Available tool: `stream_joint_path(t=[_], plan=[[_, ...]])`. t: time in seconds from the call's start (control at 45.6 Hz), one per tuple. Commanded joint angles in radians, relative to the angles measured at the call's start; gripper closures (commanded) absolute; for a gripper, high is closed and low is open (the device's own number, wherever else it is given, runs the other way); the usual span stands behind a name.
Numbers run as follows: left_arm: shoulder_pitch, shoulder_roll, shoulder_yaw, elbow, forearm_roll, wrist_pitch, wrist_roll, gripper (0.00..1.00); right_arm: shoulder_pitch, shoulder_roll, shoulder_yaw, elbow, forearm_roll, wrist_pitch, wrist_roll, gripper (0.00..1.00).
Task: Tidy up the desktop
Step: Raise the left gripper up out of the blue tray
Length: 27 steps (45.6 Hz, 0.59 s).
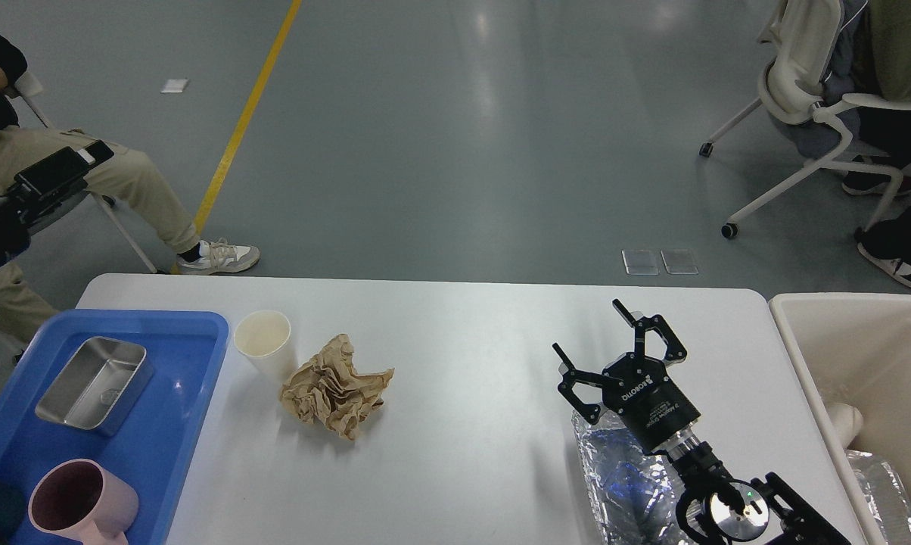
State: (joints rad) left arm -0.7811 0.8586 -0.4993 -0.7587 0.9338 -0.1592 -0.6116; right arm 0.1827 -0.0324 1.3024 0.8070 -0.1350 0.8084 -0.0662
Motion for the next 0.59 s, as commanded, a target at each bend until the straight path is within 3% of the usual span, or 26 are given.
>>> stream_joint_path(t=[0.0,0.285,0.439,0.57], plan=[[0.112,-0.003,-0.128,-0.137,-0.007,0.078,0.015,0.05,-0.002,-0.003,0.000,0.000,-0.002,0.000,0.000,0.00],[0.325,-0.075,-0.350,-0.390,-0.075,0.280,0.062,0.05,-0.003,-0.014,0.000,-0.005,-0.002,0.000,0.000,0.00],[0.451,-0.167,-0.516,-0.533,-0.127,0.325,0.082,0.05,-0.002,-0.012,0.000,-0.022,-0.002,0.000,-0.001,0.00],[0.523,-0.285,-0.626,-0.562,-0.128,0.325,0.084,0.05,-0.002,-0.015,0.000,-0.028,-0.002,0.002,0.000,0.00]])
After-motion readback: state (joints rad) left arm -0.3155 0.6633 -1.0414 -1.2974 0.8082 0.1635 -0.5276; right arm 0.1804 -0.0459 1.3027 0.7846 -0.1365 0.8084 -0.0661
